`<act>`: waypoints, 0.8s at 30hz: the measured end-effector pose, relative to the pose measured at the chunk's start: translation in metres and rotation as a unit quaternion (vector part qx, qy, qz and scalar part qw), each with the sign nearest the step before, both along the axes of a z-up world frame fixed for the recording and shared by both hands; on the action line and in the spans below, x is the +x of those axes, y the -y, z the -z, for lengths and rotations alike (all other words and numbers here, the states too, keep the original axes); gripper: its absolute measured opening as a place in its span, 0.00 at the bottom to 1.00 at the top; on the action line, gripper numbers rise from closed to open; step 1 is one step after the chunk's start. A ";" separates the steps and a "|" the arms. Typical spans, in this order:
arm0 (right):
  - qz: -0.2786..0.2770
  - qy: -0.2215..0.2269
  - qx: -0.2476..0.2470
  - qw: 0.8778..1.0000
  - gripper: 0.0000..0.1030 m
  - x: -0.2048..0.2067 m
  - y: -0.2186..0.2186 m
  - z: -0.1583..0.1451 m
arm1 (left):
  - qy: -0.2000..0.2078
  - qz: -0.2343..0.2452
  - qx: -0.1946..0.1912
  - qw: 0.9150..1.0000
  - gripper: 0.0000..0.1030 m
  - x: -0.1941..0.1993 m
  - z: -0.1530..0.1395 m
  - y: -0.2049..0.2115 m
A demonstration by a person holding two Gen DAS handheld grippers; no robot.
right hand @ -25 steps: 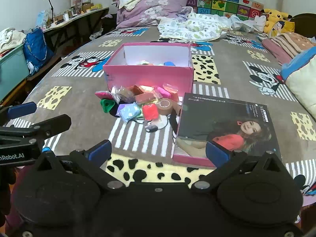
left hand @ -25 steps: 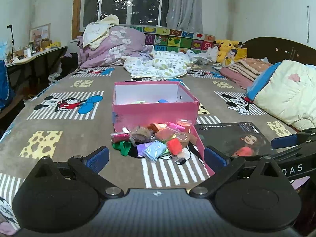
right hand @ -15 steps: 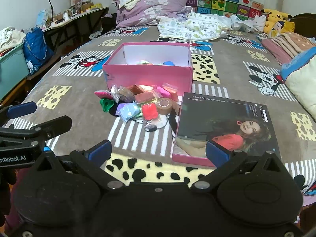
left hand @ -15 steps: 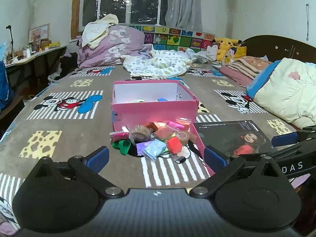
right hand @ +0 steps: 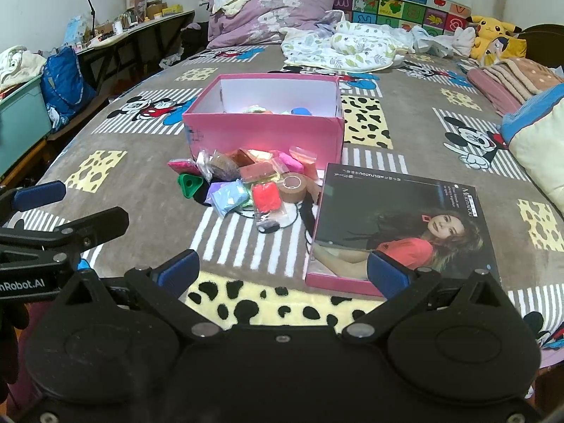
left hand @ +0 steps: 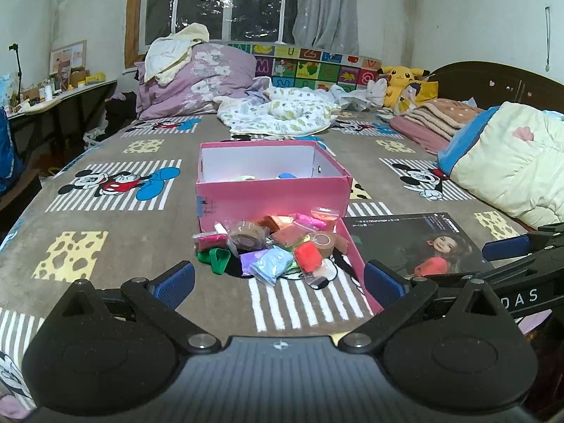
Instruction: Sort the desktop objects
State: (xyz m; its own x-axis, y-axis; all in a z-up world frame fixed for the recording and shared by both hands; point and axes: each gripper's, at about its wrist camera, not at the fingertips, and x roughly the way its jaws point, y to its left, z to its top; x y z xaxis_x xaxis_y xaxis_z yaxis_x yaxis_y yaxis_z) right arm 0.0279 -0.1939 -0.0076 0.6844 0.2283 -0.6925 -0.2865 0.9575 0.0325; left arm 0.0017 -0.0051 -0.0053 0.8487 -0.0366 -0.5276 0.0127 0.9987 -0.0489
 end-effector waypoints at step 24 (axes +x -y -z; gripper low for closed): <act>-0.002 -0.004 -0.002 1.000 0.99 0.002 0.005 0.004 | -0.004 -0.003 -0.001 1.000 0.99 0.000 -0.002 0.001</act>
